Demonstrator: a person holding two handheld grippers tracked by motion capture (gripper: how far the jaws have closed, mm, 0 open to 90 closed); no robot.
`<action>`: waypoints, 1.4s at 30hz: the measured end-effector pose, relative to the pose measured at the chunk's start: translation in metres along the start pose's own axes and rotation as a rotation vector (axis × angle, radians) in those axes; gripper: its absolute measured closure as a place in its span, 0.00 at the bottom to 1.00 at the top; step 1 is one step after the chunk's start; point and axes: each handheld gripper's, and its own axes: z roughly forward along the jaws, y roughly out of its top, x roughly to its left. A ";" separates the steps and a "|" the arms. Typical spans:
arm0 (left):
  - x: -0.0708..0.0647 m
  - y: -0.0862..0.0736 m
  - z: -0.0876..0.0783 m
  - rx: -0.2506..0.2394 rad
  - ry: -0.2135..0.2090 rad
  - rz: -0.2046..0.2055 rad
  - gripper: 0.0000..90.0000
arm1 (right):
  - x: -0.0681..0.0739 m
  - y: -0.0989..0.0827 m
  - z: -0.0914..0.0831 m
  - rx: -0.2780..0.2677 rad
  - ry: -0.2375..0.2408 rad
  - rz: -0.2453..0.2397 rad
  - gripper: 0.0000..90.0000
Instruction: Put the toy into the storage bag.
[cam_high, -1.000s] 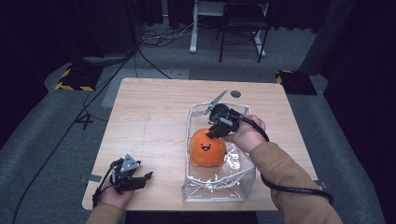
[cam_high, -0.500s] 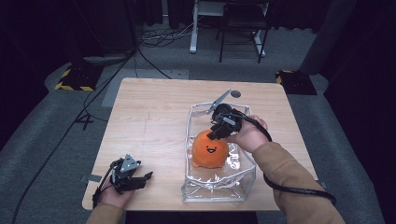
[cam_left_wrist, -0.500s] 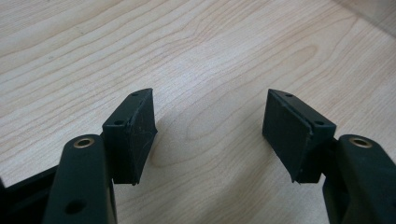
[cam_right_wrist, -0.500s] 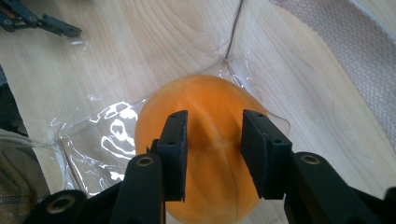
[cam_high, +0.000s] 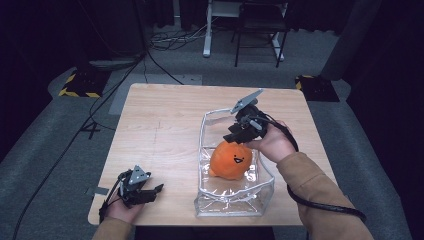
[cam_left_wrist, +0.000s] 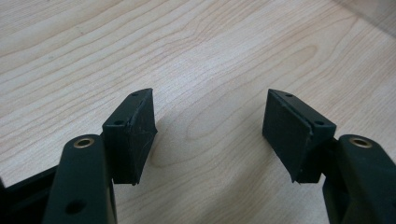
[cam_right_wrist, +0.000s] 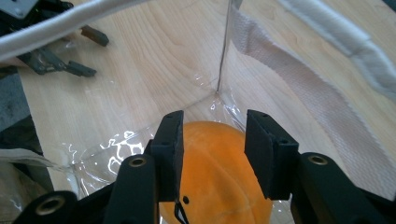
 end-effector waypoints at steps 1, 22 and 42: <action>0.000 0.000 0.000 0.000 -0.001 0.000 0.39 | 0.000 -0.001 -0.003 -0.005 0.000 0.003 0.64; 0.000 0.001 0.001 -0.004 -0.001 -0.008 0.39 | -0.020 -0.044 -0.077 -0.130 -0.077 0.122 0.64; 0.000 0.001 0.001 -0.002 0.000 -0.004 0.39 | -0.040 -0.099 -0.111 -0.154 -0.152 0.234 0.55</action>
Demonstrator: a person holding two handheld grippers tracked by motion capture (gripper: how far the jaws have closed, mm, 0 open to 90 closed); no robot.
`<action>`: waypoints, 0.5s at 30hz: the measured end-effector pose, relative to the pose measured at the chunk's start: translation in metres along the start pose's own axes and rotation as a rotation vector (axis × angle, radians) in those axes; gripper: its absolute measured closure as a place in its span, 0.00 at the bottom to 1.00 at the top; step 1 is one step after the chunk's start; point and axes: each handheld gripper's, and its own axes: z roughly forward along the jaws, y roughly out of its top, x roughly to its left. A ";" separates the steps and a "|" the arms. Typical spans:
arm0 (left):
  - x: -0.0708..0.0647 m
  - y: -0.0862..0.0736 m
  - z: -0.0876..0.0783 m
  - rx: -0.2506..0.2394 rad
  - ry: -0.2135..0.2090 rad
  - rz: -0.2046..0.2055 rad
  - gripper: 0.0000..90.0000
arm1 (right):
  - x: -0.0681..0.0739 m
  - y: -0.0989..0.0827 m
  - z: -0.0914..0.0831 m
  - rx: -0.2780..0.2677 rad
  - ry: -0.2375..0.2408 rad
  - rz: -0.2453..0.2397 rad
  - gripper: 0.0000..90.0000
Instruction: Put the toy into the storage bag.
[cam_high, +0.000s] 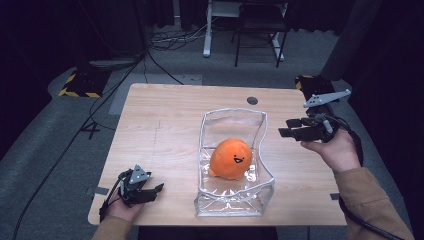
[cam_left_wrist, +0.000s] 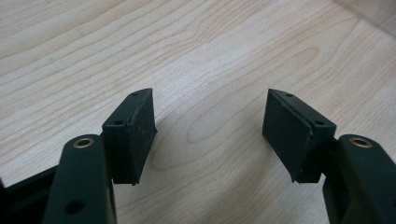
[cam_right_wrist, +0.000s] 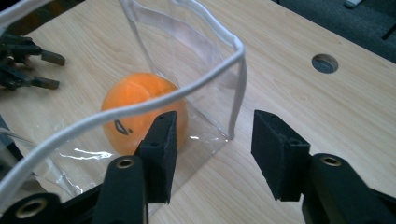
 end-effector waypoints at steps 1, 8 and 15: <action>0.000 0.000 0.000 0.000 0.000 0.000 0.39 | -0.002 -0.003 0.000 0.003 -0.004 0.005 0.54; 0.000 0.000 0.000 0.000 0.000 0.000 0.39 | -0.016 -0.027 0.006 0.026 -0.021 0.046 0.47; 0.000 0.000 0.000 0.000 0.000 -0.001 0.39 | -0.027 -0.053 0.014 0.046 -0.034 0.086 0.44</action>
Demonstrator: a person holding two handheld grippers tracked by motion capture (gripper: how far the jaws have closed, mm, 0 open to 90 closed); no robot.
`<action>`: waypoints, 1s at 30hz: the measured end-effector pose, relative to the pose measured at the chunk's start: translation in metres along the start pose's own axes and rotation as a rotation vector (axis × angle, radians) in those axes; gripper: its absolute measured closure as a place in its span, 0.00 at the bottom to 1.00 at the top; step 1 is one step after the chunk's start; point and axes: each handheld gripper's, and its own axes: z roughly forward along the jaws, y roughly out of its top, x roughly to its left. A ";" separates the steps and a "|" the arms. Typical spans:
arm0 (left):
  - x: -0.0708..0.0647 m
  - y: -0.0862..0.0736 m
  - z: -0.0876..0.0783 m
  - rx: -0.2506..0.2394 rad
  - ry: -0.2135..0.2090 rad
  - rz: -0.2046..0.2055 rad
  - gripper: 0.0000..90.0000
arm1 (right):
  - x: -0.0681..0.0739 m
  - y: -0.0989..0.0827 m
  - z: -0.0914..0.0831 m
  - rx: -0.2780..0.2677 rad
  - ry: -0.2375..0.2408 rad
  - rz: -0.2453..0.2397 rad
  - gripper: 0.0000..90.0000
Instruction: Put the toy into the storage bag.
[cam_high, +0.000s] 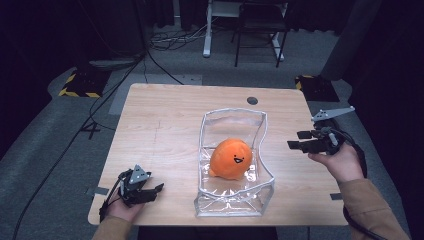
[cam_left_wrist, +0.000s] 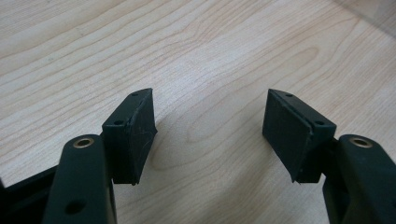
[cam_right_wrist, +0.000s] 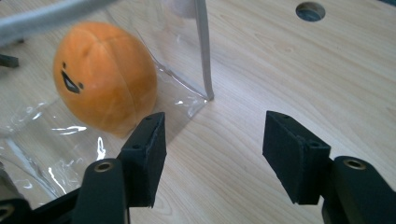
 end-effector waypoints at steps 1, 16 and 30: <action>0.000 0.000 0.000 0.000 0.000 0.000 0.39 | -0.002 -0.005 0.002 -0.001 0.000 0.005 0.43; 0.000 0.000 0.000 0.000 0.000 0.001 0.39 | -0.020 -0.064 0.036 0.019 0.013 0.071 0.40; 0.000 0.000 0.000 0.000 0.000 0.002 0.39 | -0.024 -0.110 0.068 0.038 0.010 0.109 0.41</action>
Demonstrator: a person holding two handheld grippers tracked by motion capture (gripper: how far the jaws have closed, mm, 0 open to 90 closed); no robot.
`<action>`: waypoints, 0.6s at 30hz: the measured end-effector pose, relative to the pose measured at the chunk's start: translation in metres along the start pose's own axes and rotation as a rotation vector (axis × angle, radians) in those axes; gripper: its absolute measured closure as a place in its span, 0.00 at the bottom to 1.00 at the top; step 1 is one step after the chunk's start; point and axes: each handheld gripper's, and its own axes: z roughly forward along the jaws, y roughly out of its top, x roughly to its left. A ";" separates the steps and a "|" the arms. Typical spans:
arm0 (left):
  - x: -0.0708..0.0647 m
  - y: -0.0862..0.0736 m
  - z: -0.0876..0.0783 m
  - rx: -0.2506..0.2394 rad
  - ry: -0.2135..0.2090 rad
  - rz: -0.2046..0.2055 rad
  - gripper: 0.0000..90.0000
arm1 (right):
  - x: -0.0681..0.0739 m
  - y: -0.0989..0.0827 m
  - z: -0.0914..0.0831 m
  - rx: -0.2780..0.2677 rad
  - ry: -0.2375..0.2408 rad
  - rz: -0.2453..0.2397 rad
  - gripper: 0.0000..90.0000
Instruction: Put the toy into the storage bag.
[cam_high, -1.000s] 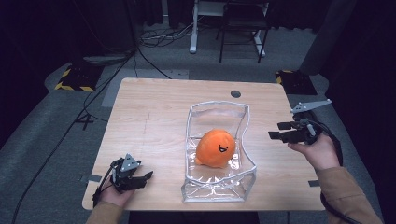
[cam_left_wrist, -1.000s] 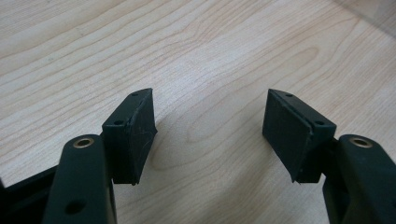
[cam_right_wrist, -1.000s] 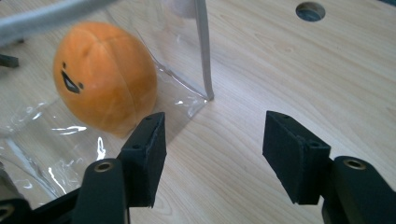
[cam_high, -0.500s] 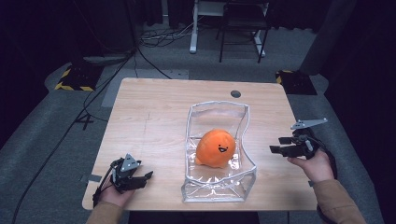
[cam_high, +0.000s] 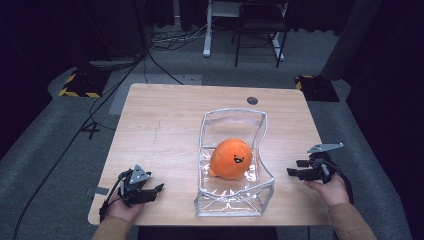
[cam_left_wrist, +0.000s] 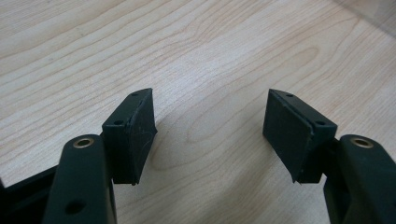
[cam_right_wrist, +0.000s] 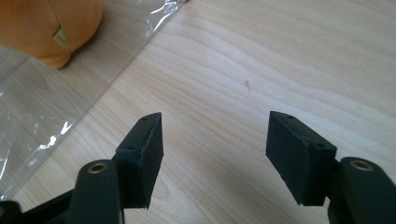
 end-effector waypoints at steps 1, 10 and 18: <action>0.000 0.000 0.000 0.000 0.001 0.000 0.39 | 0.000 -0.002 0.002 -0.002 0.004 -0.001 0.41; 0.000 0.000 0.000 0.000 0.001 0.000 0.39 | 0.000 -0.027 0.016 -0.024 -0.004 0.016 0.41; 0.000 0.000 0.000 0.000 0.000 0.001 0.38 | 0.007 -0.038 0.026 -0.089 -0.079 -0.065 0.38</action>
